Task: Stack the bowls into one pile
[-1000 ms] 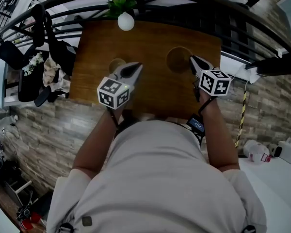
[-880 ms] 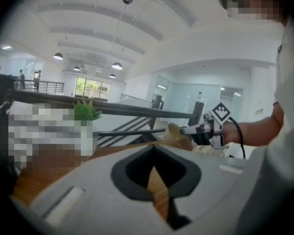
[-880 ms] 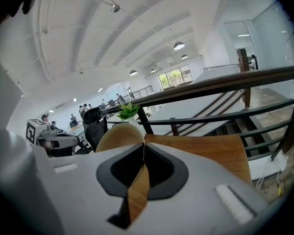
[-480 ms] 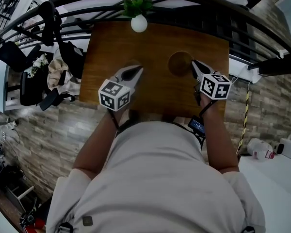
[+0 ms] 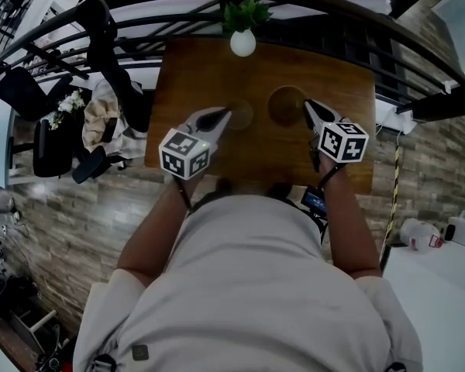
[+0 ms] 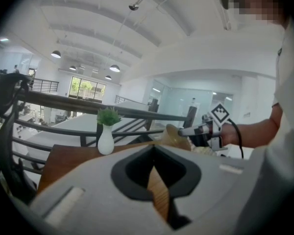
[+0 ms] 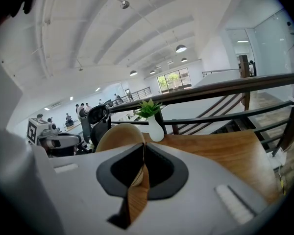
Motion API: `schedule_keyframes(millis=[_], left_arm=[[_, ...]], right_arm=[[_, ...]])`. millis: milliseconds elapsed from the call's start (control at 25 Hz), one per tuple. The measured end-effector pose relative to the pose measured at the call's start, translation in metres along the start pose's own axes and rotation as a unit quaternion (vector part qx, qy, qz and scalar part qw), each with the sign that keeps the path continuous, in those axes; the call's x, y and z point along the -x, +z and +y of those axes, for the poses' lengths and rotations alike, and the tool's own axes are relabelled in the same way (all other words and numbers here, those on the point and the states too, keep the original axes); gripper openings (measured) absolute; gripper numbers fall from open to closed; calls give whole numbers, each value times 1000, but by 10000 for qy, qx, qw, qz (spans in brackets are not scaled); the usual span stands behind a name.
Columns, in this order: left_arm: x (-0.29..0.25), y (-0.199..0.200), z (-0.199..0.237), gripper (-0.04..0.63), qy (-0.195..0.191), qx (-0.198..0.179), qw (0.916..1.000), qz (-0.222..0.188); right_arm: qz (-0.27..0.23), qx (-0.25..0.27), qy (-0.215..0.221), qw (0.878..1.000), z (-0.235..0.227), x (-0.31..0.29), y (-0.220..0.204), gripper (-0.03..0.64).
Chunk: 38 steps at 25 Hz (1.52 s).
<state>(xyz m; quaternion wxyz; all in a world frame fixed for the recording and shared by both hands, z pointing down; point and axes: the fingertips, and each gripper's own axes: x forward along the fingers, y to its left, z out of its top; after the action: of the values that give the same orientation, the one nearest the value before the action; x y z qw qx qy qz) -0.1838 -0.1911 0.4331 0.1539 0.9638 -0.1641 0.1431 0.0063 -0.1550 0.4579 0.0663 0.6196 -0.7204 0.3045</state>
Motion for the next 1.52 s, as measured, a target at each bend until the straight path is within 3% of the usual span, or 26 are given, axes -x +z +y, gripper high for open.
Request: schedule_keyframes(millis=[280,680,1520], left_arm=[[65,-8,26,5,-45,-4,10000,-66],[124,-16,60,5,49,54,9998,-172],[92,-15,81,5,207,216,9994,-145]], right_arm=[[-38,-6,44,10000,69,-16,-12,20],[145,74,200,9997,133,-42,-29,20],[448,138,522,9975,119,-78,-22,20]])
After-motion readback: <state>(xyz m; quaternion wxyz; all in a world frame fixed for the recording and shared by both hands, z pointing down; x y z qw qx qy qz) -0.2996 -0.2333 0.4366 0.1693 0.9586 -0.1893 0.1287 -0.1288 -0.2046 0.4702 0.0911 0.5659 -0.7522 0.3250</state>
